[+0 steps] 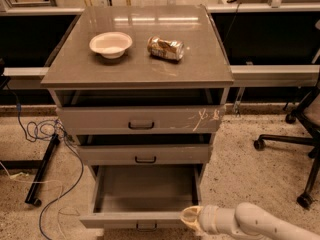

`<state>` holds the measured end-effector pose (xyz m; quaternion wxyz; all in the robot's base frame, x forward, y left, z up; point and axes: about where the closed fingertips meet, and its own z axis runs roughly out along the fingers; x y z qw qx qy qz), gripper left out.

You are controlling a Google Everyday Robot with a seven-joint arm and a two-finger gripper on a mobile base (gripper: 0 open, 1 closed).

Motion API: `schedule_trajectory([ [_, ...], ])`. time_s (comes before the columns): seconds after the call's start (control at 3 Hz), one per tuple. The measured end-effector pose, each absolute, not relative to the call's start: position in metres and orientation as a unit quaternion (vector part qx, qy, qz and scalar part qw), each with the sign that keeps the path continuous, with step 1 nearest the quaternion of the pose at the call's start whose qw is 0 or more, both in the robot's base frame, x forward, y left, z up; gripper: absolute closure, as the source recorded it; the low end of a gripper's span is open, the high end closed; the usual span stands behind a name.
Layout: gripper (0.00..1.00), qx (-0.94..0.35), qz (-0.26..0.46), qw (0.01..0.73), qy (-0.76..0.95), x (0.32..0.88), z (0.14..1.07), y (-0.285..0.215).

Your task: Close bottom drawer

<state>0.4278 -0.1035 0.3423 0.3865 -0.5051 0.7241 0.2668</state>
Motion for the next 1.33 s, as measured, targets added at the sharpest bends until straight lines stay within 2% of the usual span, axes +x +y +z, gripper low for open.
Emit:
schedule_trajectory([
  [0.67,1.0,-0.501,0.246,0.37,0.742,0.409,0.245,-0.072],
  [1.33,0.98,-0.526,0.228,0.339,0.746,0.356,0.182,-0.06],
])
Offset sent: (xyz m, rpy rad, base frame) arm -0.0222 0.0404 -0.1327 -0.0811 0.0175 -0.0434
